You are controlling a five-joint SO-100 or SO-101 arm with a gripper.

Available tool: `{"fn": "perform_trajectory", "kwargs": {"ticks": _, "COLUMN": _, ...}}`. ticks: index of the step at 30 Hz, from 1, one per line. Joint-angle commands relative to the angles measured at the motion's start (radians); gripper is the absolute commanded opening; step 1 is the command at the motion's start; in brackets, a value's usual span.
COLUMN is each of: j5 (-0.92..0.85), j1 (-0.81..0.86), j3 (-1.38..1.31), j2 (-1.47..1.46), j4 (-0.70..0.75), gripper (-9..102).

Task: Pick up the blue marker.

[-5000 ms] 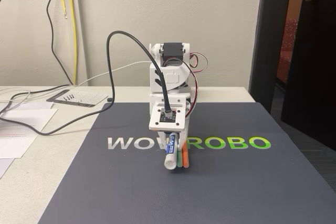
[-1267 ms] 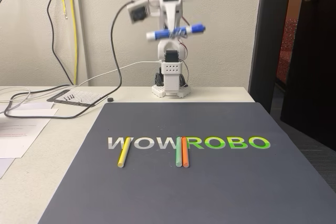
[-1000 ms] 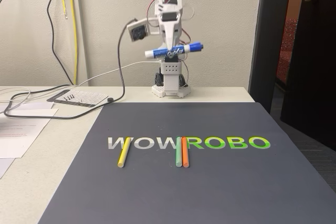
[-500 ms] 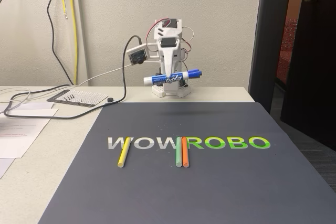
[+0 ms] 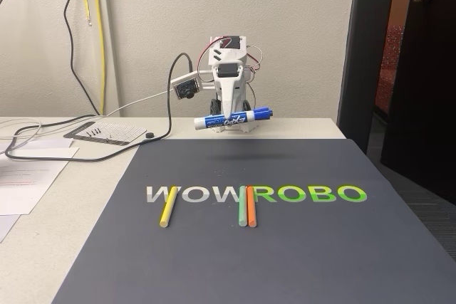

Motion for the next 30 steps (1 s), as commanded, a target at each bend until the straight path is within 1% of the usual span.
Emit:
{"fn": "perform_trajectory", "kwargs": {"ticks": 1, "j5": 0.000, "j1": 0.011, "j3": 0.015, "j2": 0.057, "j4": -0.018, "gripper": 0}}
{"fn": "perform_trajectory", "kwargs": {"ticks": 30, "j5": -0.028, "j1": 0.017, "j3": 0.029, "j2": 0.057, "j4": -0.020, "gripper": 0}}
